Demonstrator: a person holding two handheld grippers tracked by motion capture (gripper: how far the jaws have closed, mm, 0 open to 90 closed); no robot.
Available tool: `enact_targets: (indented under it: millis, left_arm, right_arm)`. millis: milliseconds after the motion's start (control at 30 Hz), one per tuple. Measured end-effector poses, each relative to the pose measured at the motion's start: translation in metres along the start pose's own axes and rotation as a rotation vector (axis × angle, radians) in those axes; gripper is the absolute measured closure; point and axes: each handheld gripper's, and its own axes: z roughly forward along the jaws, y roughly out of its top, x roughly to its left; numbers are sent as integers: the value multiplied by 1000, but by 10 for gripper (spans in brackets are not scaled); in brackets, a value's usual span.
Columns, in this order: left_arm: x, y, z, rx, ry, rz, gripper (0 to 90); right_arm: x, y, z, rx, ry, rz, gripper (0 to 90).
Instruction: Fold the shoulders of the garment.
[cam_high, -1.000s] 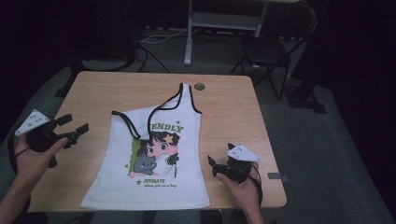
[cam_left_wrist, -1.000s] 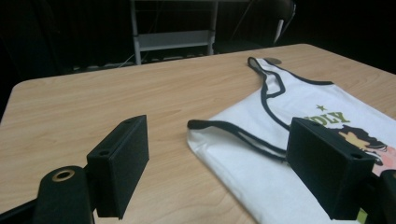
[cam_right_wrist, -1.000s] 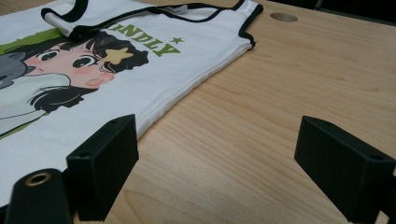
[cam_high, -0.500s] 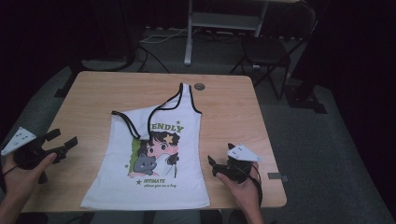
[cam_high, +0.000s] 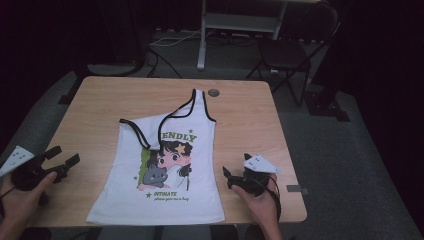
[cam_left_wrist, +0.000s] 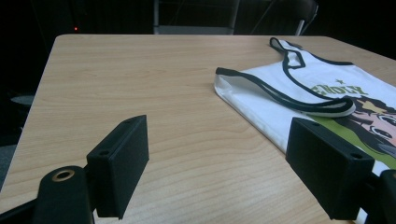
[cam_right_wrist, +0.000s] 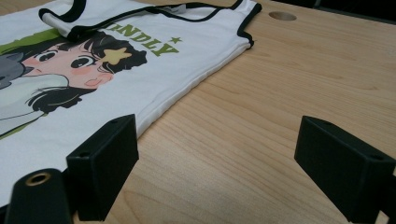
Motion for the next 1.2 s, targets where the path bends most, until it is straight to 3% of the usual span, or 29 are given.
enact_targets:
  millis: [167, 333, 567, 667, 700, 1200]
  left_arm:
    - [-2, -6, -3, 4, -9, -2, 208]
    - [-1, -10, -4, 8, -10, 0, 209]
    - [-1, -10, -6, 1, -3, -11, 209]
    - [-1, -10, -6, 2, -4, -9, 208]
    - [-1, -10, -6, 1, -2, -10, 209]
    - [-3, -10, -6, 1, -8, -4, 208]
  right_arm:
    - [-8, 15, 5, -22, -6, -3, 129]
    - [-23, 54, 19, -46, -16, -36, 129]
    - [-53, 123, 55, -53, -42, -40, 129]
    - [-62, 137, 69, -40, -50, -26, 129]
    - [-70, 145, 82, -23, -66, -24, 129]
    - [-92, 183, 160, 95, -105, 11, 129]
